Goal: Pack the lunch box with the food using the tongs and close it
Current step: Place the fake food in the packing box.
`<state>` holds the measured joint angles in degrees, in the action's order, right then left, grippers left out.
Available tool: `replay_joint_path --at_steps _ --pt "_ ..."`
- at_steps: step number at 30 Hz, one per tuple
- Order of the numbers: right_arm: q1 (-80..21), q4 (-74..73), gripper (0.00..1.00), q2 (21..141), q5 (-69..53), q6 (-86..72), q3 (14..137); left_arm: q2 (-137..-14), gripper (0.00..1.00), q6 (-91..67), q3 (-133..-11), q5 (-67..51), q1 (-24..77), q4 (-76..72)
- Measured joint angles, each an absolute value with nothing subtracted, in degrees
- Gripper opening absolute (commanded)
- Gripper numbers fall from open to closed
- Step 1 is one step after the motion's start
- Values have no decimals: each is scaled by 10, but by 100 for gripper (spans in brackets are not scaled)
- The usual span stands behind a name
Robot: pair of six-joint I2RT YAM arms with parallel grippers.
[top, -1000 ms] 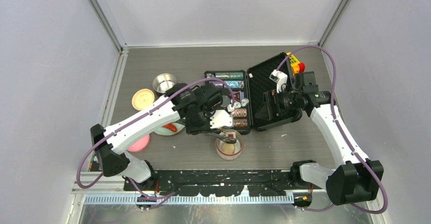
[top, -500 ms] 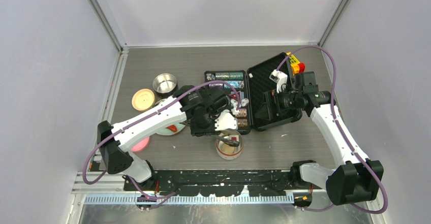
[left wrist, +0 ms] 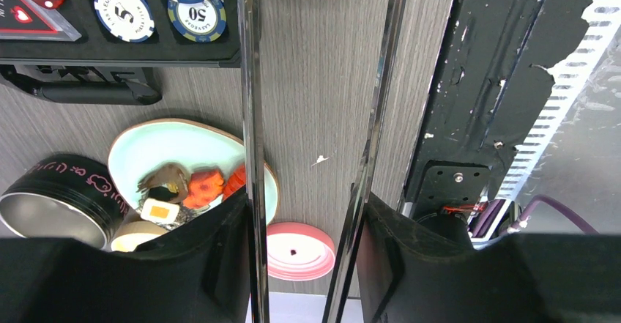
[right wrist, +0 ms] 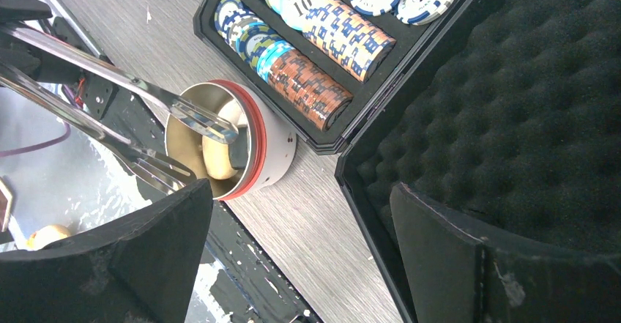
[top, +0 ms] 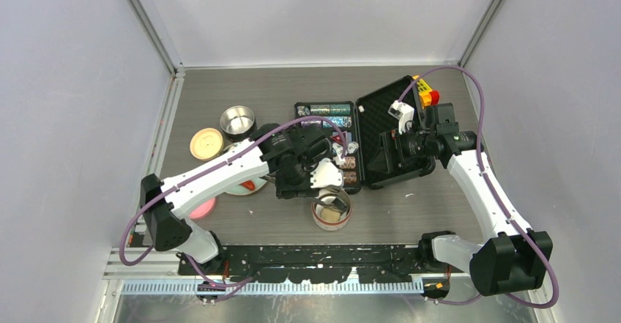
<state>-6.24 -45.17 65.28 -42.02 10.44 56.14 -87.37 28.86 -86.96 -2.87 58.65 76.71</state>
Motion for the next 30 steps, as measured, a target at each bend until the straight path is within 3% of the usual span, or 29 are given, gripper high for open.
replay_joint_path --at_steps 9,20,30 --pt "-62 -452 95 653 -420 104 561 -821 48 272 -869 -59 513 767" --pt "-62 -455 95 653 -421 104 561 -618 48 206 -745 -15 276 753" --pt "-62 -455 96 653 -421 104 561 -573 47 188 -643 64 84 751"
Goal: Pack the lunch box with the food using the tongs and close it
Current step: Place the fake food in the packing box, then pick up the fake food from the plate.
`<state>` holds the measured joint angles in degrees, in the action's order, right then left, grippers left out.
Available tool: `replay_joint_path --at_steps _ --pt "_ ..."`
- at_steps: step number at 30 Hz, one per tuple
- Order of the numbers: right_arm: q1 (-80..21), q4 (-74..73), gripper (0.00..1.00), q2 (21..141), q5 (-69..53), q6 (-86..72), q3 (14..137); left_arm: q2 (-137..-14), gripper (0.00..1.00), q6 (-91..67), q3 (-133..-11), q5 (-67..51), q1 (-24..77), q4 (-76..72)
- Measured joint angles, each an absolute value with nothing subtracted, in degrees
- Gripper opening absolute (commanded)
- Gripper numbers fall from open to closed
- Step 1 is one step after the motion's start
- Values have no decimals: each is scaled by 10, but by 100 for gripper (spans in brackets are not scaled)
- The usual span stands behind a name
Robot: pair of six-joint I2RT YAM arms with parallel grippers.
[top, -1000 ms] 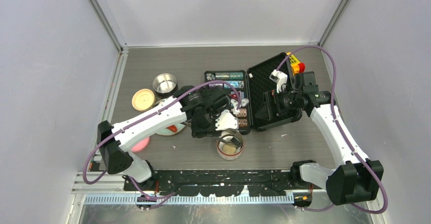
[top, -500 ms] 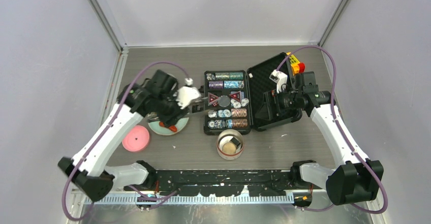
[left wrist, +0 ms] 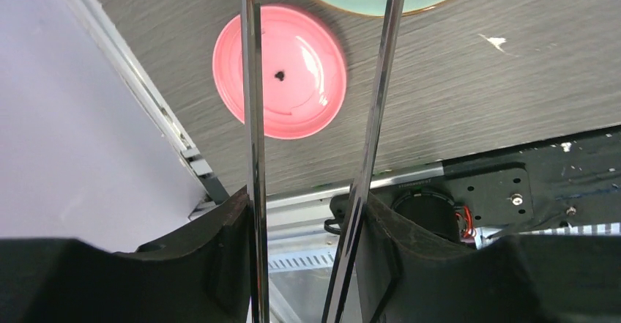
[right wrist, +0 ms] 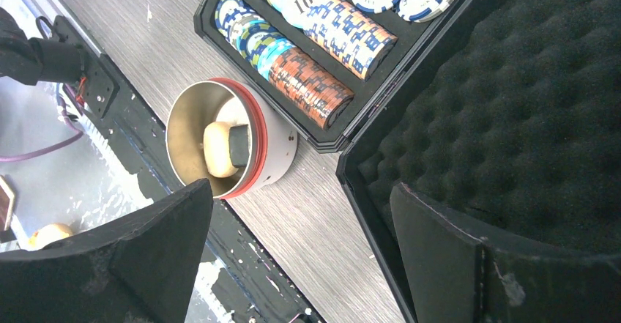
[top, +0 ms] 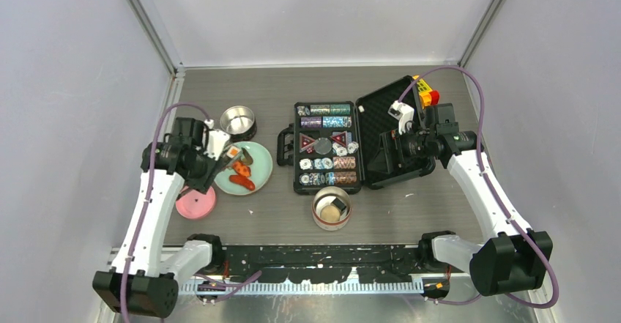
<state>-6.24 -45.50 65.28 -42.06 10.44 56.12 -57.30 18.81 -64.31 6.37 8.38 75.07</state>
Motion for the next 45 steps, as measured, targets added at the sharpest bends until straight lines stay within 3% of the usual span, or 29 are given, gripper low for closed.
replay_joint_path --at_steps 9,45 --pt "-62 -455 95 652 -421 104 561 -627 46 234 -630 63 -43 700" --pt "-62 -455 95 653 -421 105 561 -720 46 215 -624 13 -17 638"
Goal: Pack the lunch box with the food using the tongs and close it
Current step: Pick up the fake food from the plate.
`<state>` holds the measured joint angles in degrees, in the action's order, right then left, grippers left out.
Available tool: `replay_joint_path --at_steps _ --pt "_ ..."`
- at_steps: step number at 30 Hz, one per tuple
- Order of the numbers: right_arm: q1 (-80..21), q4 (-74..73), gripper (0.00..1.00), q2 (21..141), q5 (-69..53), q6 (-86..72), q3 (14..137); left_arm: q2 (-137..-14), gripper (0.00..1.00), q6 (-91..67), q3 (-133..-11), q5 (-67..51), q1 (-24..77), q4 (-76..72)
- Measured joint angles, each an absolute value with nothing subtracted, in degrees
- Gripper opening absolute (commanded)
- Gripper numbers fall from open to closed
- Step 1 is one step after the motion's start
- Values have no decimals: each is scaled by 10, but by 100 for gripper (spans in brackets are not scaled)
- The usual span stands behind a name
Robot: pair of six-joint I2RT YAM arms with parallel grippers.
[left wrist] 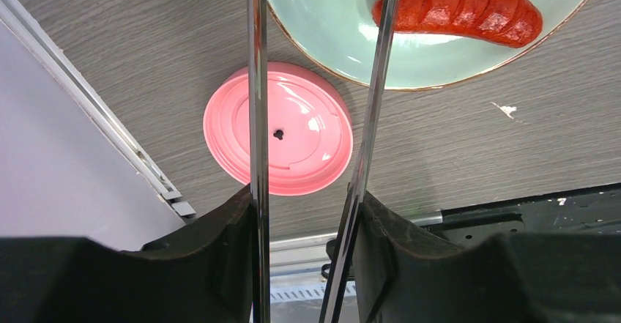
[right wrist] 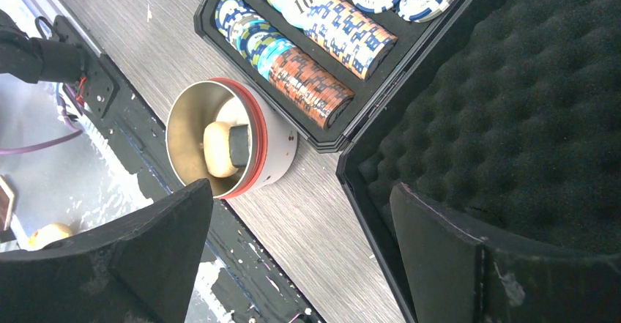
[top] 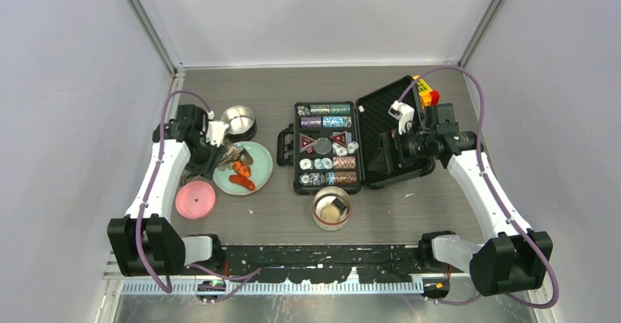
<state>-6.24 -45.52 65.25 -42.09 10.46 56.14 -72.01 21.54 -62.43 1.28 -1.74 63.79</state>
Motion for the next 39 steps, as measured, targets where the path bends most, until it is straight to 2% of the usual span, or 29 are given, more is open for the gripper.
replay_joint_path --at_steps 13,25,39 --pt "-62 -456 95 653 -421 107 561 -720 46 214 -605 21 -6 629" --pt "-62 -457 95 653 -423 107 561 -728 45 212 -595 67 44 599" --pt "-62 -459 95 653 -423 109 561 -743 39 214 -595 105 51 590"
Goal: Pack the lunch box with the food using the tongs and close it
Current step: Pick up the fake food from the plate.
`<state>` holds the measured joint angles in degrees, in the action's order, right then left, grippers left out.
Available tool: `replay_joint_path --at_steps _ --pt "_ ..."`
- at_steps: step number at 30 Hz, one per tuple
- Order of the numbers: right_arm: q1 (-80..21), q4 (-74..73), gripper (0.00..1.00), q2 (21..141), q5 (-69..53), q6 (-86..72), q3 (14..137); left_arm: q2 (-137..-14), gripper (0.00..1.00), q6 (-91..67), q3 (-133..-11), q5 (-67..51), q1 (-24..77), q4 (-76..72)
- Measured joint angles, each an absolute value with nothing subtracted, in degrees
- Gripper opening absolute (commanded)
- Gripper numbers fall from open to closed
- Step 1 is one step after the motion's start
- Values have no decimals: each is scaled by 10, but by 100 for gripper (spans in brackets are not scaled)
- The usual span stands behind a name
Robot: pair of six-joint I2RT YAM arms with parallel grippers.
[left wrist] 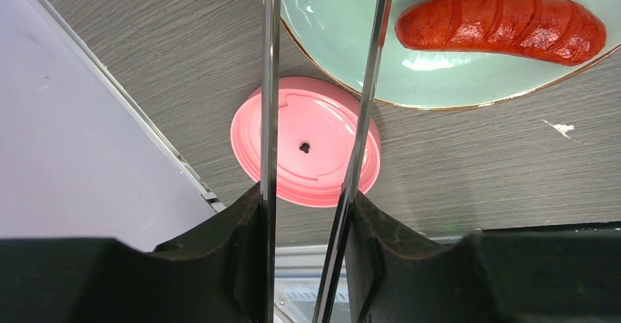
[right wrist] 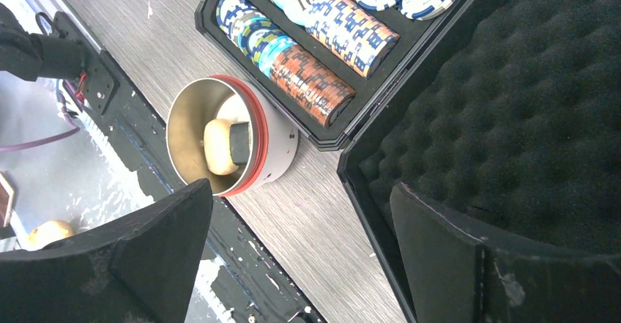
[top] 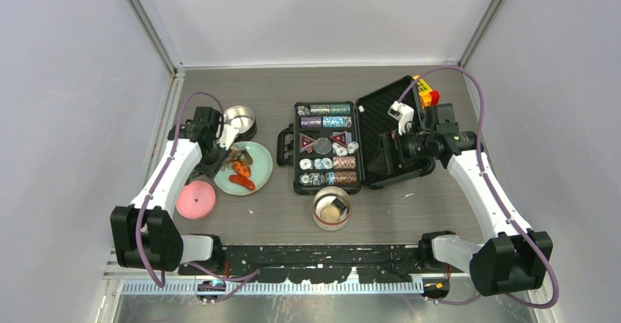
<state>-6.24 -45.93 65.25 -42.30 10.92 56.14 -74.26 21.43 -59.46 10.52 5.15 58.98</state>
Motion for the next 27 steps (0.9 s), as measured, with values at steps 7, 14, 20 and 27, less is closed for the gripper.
replay_joint_path --at_steps 7,14,20,27 --pt "-62 -460 95 653 -423 114 561 -742 35 215 -596 105 51 595" --pt "-62 -460 96 653 -423 115 561 -738 30 215 -614 105 51 614" --pt "-62 -460 96 653 -423 115 561 -714 29 215 -659 98 51 635" --pt "-62 -460 95 653 -423 116 561 -704 29 211 -701 70 64 675"
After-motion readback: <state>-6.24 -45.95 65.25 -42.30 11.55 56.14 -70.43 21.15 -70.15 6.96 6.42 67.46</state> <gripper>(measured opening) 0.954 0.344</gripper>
